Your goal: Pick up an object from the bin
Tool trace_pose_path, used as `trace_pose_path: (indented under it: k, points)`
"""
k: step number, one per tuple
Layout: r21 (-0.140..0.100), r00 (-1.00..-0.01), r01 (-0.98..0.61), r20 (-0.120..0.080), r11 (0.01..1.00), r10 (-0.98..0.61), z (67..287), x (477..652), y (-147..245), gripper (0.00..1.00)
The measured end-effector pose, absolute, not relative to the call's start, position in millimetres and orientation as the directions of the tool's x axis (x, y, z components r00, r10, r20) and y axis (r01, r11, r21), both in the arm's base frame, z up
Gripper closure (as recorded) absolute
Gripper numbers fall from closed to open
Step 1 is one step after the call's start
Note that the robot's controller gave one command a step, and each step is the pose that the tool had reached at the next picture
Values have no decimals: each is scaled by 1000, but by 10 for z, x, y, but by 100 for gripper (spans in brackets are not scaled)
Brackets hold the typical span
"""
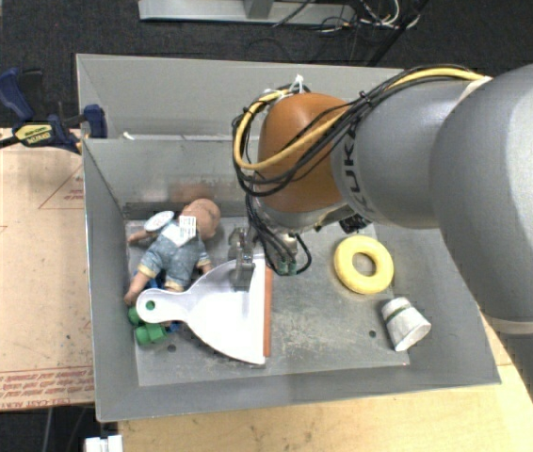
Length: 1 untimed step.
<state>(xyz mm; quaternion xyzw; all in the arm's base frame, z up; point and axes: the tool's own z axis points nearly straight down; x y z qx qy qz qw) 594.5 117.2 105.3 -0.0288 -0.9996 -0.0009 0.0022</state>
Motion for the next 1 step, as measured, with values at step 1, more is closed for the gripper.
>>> trace_pose_path:
  k: [1]
  points:
    - [3,-998,61,0,998,61,1475,6114,1241,100]
